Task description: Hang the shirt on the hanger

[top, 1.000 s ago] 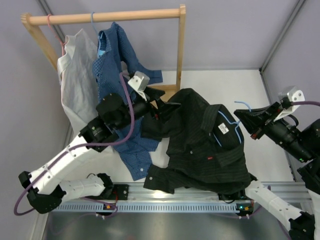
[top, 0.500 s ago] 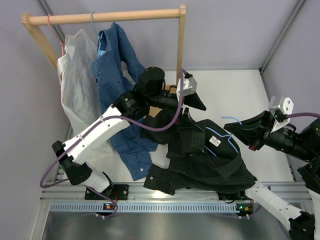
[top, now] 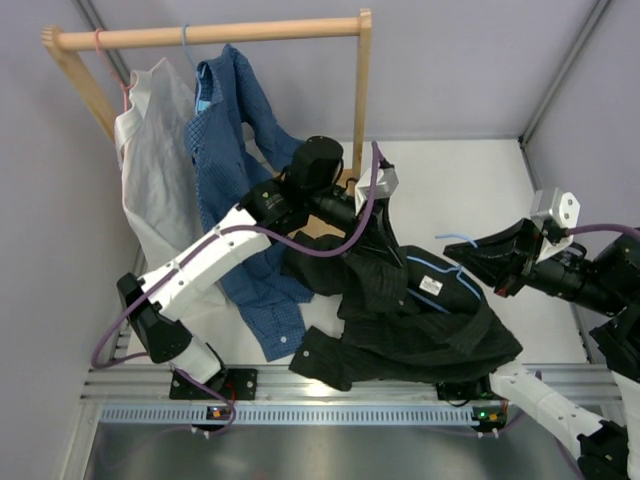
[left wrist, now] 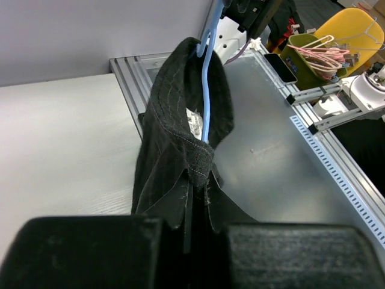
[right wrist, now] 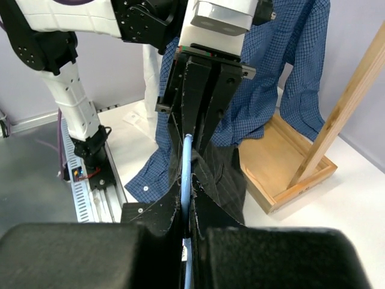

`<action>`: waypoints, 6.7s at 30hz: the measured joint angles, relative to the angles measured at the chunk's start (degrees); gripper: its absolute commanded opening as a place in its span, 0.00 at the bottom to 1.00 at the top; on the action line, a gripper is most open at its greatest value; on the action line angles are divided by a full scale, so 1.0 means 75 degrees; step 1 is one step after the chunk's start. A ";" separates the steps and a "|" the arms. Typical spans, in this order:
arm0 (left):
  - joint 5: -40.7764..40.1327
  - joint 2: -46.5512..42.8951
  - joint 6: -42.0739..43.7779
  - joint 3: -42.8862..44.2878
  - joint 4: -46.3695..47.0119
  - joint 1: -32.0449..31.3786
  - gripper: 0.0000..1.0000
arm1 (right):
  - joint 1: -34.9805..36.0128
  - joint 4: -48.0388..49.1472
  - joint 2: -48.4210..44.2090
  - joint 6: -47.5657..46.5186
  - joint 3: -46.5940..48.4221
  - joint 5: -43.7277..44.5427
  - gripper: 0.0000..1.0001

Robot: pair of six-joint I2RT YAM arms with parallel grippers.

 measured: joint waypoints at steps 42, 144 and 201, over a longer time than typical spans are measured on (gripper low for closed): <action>0.1125 -0.1259 0.0006 -0.0871 -0.0067 0.0973 0.00 | 0.2369 -0.1052 -0.1087 -0.0667 -0.2130 0.1489 0.00; -1.0617 -1.0191 -0.2410 -0.4485 -0.3622 0.5228 0.98 | 0.3669 0.2028 0.6653 0.2515 0.3133 0.9442 0.99; -1.0707 -0.9635 -0.2022 -0.5517 -0.3194 0.4535 0.98 | 0.3701 -0.0399 -0.1830 0.2547 -0.3960 1.2182 0.99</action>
